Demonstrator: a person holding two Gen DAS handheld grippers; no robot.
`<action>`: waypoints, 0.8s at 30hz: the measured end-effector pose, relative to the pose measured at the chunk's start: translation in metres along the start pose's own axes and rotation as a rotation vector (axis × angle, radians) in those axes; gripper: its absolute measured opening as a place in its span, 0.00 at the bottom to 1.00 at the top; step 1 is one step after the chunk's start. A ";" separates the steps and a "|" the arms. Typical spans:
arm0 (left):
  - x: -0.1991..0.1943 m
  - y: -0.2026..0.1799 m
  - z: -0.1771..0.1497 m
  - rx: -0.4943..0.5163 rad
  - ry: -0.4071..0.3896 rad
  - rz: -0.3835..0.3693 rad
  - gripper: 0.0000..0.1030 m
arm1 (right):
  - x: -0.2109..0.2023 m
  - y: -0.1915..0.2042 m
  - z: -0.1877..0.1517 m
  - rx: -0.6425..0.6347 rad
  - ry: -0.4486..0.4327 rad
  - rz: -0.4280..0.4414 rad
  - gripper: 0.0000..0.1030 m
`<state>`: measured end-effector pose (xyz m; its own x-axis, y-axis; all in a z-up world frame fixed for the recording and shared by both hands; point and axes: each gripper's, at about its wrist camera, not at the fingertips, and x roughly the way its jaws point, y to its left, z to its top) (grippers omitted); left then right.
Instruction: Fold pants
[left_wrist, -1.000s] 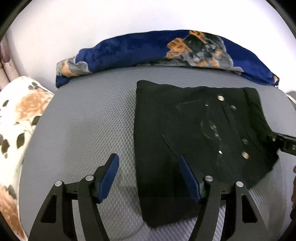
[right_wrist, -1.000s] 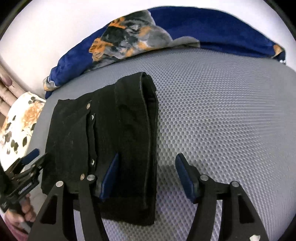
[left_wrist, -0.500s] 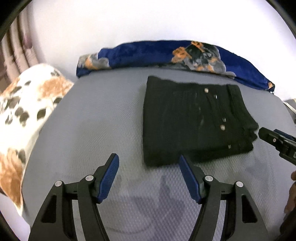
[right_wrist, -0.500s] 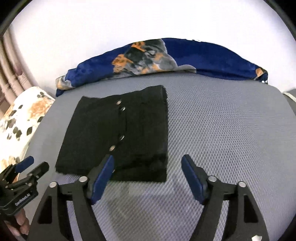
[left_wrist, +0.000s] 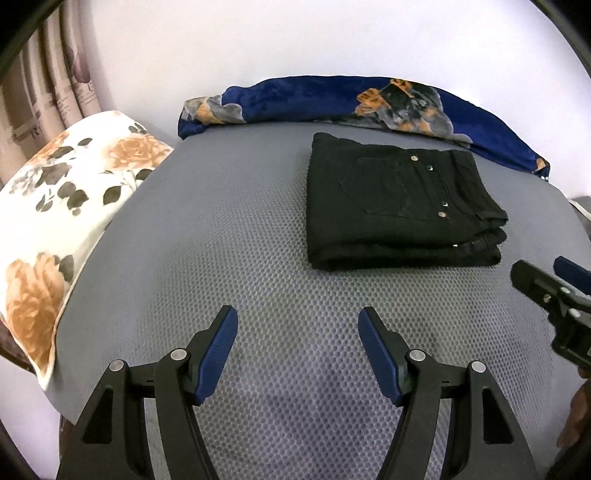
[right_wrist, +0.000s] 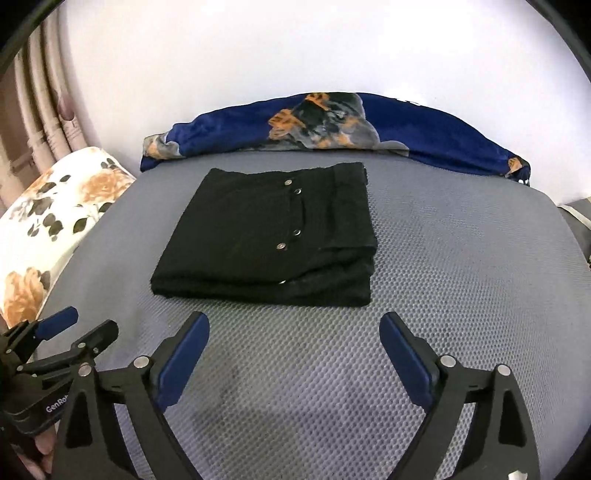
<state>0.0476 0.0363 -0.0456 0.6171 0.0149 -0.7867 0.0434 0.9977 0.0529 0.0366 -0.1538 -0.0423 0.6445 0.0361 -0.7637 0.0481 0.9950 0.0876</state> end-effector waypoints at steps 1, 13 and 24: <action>-0.002 0.000 -0.001 -0.003 -0.002 -0.001 0.66 | -0.001 0.001 -0.002 0.000 0.001 0.001 0.90; -0.011 -0.007 -0.010 0.006 -0.002 0.004 0.66 | -0.012 0.010 -0.018 -0.020 -0.008 -0.021 0.90; -0.006 -0.009 -0.016 0.013 0.013 0.022 0.66 | -0.010 0.010 -0.022 -0.022 -0.021 -0.033 0.90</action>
<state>0.0313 0.0287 -0.0508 0.6079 0.0376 -0.7931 0.0402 0.9961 0.0781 0.0143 -0.1420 -0.0480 0.6587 0.0016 -0.7524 0.0530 0.9974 0.0485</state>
